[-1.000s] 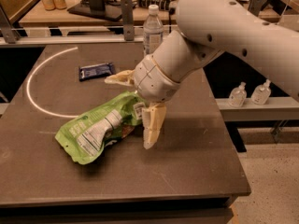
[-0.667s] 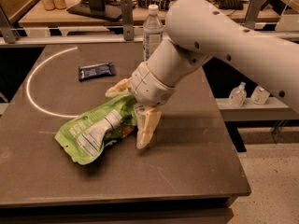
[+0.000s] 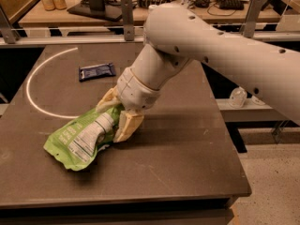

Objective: Pick green rice chip bag

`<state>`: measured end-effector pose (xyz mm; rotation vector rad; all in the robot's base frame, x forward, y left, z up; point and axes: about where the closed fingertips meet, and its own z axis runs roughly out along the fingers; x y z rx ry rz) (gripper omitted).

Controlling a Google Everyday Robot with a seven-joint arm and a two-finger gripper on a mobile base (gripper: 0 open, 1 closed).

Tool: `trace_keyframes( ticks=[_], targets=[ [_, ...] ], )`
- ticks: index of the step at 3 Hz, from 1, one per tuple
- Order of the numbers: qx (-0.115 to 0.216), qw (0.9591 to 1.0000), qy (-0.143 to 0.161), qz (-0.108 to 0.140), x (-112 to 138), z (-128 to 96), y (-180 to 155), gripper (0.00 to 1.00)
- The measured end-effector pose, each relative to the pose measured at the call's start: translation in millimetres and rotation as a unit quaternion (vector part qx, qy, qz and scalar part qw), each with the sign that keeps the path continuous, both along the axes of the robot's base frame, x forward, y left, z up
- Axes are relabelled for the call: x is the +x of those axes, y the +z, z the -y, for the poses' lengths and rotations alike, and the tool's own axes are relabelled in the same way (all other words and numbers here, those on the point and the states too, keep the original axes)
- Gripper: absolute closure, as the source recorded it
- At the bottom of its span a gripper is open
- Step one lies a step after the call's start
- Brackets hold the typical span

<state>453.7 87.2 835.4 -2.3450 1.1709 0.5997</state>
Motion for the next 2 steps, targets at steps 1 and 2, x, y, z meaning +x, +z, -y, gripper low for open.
trace_keyframes(
  ticks=[1,2],
  targets=[
    [0.002,1.0000,0.001,-0.001,-0.4,-2.5,0.8,0.95],
    [0.002,1.0000,0.001,-0.001,-0.4,-2.5,0.9,1.00]
  ],
)
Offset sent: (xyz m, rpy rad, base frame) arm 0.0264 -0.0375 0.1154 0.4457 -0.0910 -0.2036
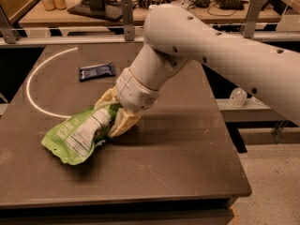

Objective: Pick green rice chip bag

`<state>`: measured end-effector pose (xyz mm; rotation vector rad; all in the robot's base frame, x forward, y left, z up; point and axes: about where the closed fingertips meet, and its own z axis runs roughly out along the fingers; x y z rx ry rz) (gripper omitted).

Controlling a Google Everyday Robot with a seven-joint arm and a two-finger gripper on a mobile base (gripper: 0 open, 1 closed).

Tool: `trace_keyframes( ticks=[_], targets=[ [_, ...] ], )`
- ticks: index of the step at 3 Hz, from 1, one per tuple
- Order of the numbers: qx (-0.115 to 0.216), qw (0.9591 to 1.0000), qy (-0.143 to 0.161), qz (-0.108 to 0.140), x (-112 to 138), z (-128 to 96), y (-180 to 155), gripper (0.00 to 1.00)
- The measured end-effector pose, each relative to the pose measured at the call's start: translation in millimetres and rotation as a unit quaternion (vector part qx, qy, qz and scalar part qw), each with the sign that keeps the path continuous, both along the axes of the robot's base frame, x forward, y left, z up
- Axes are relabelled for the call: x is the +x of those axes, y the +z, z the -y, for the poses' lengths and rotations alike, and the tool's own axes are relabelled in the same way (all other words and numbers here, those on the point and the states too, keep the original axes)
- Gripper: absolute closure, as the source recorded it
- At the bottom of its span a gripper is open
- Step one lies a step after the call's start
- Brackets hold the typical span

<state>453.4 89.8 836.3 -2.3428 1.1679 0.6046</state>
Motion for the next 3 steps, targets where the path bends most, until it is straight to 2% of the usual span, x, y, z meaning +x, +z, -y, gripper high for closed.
trace_keyframes(
  ticks=[1,2,3],
  targets=[
    [0.042,0.9989,-0.014,0.016,4,5,25,1.00],
    [0.068,0.9972,-0.028,0.010,1,13,37,1.00],
    [0.066,0.9974,-0.026,0.011,1,12,36,1.00]
  ],
)
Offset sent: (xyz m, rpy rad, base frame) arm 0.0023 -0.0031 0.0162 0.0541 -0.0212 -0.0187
